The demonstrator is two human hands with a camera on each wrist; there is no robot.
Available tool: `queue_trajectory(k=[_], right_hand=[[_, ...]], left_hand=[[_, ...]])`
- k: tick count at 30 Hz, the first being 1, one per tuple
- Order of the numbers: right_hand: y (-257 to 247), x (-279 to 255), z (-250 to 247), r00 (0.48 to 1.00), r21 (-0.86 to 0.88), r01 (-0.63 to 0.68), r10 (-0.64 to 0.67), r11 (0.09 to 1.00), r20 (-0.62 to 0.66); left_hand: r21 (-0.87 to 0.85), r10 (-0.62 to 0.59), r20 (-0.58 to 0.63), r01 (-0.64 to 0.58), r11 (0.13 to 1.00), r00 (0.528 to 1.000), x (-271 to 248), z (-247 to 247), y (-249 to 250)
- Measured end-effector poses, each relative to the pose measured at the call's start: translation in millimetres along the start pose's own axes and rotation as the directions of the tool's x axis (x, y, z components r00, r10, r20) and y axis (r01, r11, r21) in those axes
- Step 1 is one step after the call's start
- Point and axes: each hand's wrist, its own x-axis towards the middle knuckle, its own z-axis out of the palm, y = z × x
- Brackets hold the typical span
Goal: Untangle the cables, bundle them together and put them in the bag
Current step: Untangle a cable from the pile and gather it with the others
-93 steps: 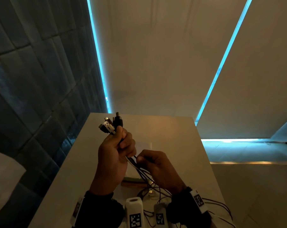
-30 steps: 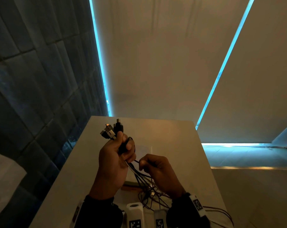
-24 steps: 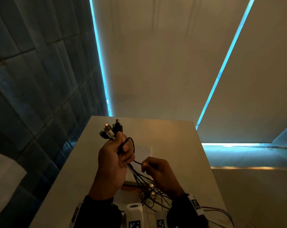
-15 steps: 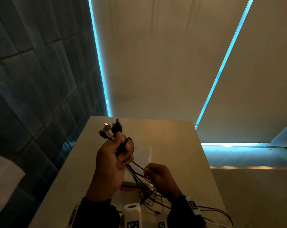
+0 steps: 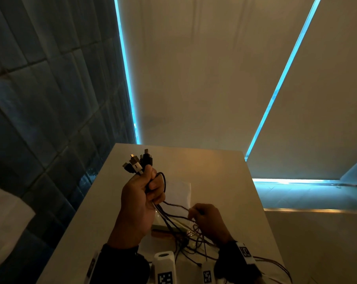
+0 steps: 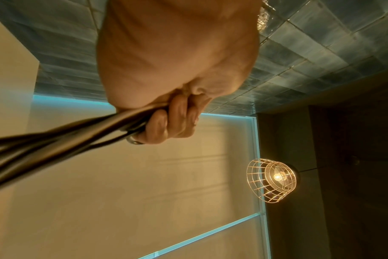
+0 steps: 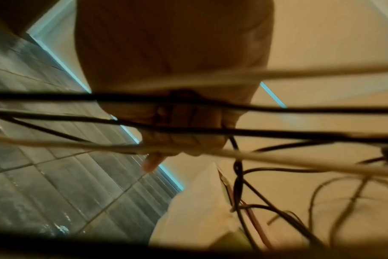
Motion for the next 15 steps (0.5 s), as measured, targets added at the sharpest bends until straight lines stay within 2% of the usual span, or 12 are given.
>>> queue_trajectory(k=[1, 3, 7, 11, 15], right_hand=[[-7.8, 1.2, -5.2, 0.997, -0.011, 0.022, -0.022, 1.0, -0.067], [-26.2, 0.6, -14.7, 0.981, 0.075, 0.08, -0.065, 0.994, -0.181], [-71.2, -10.0, -31.3, 0.939, 0.29, 0.288, -0.211, 0.913, -0.271], [-107.7, -26.3, -33.9, 0.891, 0.37, 0.452, -0.392, 0.811, -0.23], [-114.7, -32.9, -24.4, 0.883, 0.462, 0.455, -0.454, 0.761, -0.121]], left_hand=[[0.025, 0.005, -0.01, -0.005, 1.0, 1.0, 0.8, 0.0, 0.3], [0.084, 0.019, -0.024, -0.017, 0.996, 1.0, 1.5, 1.2, 0.8], [0.21, 0.037, -0.092, -0.017, 0.978, 0.995, 2.1, 1.9, -4.3], [0.245, 0.005, -0.166, 0.037, 0.969, 0.986, 1.9, 1.4, -10.4], [0.135, -0.056, -0.163, 0.078, 0.988, 0.985, -0.8, 1.6, -9.0]])
